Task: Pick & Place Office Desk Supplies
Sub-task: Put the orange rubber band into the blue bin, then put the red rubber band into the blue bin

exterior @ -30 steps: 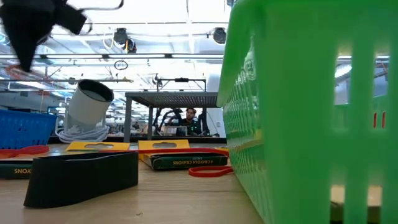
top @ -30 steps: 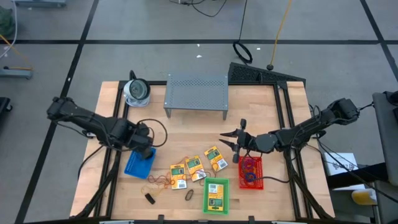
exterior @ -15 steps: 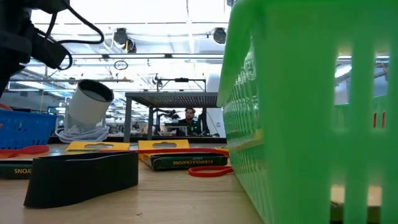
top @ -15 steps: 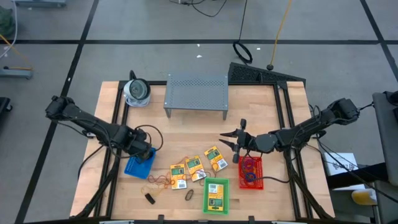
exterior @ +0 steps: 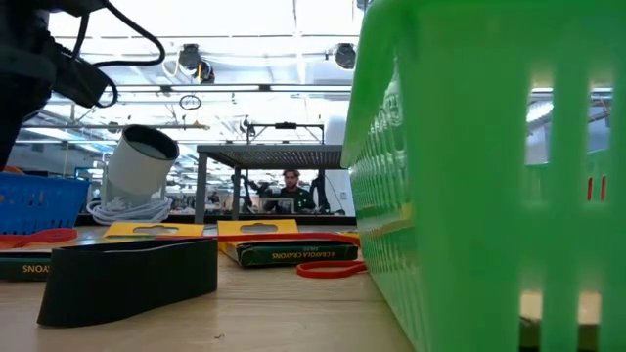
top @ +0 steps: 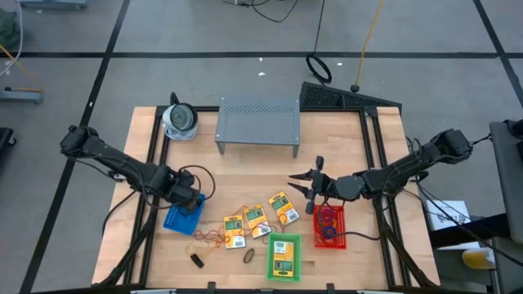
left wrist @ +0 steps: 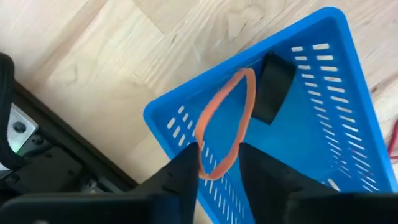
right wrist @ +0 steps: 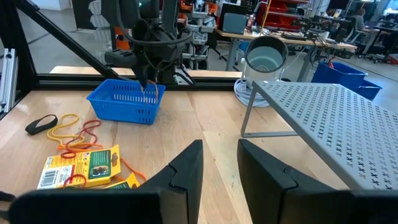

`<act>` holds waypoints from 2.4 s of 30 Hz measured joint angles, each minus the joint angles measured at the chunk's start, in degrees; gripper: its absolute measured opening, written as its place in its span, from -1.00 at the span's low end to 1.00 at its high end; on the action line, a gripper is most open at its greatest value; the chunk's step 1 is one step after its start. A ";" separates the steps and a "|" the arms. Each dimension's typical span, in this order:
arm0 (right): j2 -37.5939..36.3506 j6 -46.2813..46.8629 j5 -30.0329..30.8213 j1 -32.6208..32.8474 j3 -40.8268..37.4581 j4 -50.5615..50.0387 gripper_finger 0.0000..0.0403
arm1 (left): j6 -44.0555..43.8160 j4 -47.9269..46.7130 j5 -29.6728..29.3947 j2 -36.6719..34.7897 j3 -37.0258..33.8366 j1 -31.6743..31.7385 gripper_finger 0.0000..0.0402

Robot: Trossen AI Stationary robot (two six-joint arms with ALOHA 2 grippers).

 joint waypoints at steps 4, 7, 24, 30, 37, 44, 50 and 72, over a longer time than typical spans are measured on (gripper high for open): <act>0.00 0.00 0.00 0.00 0.00 0.00 -0.56 | 0.42 2.53 0.26 0.00 0.00 0.02 -0.25; 0.00 0.00 0.00 0.00 0.00 0.00 -0.56 | 0.44 3.61 1.97 0.00 0.49 0.04 -0.21; 0.00 0.02 -0.22 0.00 0.00 0.00 -0.56 | 2.15 3.59 0.90 -0.09 13.33 -2.28 -0.20; 0.00 0.02 -0.24 0.00 0.00 0.02 -0.56 | 10.98 10.96 -9.29 -0.13 18.04 -4.73 -0.20; 0.00 2.04 -0.24 0.00 0.00 2.50 -0.56 | 31.21 34.32 -15.91 -0.07 18.10 -5.73 -0.20; 0.01 7.16 -0.41 0.09 0.00 2.32 -0.56 | 37.39 36.43 -12.20 2.35 18.08 -3.36 -0.20; 1.12 12.32 -0.37 1.56 0.00 2.48 -0.56 | 40.76 38.30 -9.66 8.00 18.05 -3.18 -0.20; 8.27 6.36 -0.37 4.15 0.01 18.17 -0.56 | 34.75 25.98 -7.78 36.80 36.55 -3.75 -0.20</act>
